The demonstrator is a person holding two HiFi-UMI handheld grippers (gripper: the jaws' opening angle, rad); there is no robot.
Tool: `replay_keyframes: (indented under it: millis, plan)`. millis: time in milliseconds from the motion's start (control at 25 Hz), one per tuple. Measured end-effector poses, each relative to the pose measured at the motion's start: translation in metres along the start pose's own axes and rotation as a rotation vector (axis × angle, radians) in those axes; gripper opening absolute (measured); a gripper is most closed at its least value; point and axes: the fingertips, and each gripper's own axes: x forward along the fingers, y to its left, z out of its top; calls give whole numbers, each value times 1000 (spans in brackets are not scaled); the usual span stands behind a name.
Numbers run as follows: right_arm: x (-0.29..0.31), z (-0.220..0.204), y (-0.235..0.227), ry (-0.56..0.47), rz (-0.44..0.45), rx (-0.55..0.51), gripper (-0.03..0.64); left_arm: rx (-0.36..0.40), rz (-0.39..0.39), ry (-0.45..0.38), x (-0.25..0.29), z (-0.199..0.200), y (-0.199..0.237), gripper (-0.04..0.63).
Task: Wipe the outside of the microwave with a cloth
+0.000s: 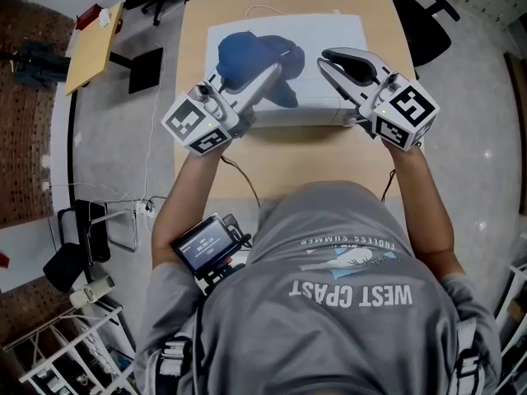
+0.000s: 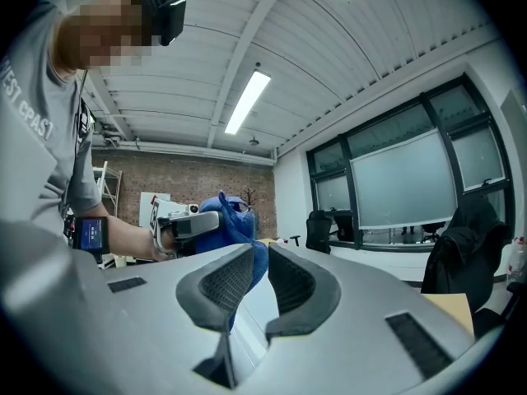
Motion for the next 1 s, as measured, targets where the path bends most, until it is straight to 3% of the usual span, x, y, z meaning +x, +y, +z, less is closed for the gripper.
replay_keyframes:
  millis: [1000]
  plan:
    - [2, -13, 3, 76, 26, -30, 54, -20, 22, -1, -1, -3, 3, 66]
